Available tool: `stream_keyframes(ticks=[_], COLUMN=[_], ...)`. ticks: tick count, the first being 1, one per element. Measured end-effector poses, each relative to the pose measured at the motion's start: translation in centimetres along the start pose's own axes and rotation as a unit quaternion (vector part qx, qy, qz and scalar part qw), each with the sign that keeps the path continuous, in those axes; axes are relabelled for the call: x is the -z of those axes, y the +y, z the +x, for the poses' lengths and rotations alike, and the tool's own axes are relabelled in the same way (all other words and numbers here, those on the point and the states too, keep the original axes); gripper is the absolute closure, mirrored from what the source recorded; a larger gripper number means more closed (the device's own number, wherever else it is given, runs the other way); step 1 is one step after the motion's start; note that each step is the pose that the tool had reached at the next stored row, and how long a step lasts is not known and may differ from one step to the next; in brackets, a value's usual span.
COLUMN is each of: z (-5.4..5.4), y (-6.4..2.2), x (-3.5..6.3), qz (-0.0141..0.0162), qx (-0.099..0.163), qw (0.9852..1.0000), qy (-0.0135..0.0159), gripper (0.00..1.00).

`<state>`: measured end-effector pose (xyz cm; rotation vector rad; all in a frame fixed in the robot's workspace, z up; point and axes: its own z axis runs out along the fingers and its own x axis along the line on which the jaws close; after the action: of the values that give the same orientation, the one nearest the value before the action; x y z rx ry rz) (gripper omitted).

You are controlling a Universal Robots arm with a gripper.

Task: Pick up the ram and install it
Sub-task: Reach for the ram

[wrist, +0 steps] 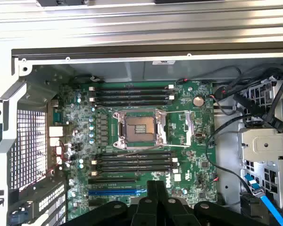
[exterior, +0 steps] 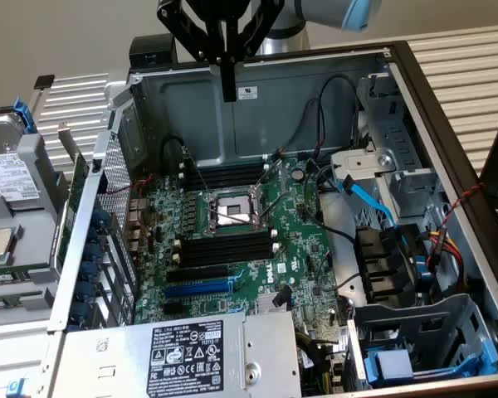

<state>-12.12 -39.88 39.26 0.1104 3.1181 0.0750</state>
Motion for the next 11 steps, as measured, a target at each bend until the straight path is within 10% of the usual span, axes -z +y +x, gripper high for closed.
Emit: stream_keyframes(ticks=[11], z=[0.00], y=[0.00], x=[0.00], qz=[0.0000], qx=[0.000], qw=[1.0000], qy=[0.0000], gripper=[0.89])
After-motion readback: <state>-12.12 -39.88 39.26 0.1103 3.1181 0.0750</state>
